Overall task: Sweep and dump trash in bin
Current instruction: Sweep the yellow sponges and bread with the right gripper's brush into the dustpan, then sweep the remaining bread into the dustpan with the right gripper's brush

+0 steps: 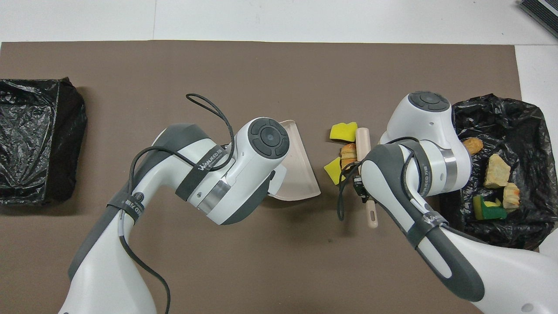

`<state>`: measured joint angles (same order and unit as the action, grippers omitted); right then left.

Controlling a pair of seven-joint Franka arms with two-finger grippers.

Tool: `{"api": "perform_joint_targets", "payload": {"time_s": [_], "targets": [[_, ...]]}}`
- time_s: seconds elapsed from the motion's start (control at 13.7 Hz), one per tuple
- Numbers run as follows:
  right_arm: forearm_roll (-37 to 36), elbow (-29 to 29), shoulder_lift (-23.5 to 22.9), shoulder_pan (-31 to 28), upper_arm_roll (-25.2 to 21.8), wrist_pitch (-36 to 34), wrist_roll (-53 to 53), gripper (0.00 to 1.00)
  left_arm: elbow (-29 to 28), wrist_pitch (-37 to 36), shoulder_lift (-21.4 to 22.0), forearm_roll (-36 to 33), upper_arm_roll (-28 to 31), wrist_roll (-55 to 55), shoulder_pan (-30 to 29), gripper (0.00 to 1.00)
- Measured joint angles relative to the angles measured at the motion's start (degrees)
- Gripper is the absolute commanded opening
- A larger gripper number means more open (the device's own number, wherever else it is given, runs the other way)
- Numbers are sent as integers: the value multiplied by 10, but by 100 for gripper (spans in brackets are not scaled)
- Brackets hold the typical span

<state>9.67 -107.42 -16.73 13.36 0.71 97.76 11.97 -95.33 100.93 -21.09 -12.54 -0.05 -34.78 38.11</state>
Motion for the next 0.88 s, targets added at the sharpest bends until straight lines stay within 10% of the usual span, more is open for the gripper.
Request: {"api": "perform_joint_targets", "payload": {"time_s": [0.88], "targets": [[110,-6,-3,89,5,34,46,0,-32,52,-2,-2,5,-13,3,0]]}}
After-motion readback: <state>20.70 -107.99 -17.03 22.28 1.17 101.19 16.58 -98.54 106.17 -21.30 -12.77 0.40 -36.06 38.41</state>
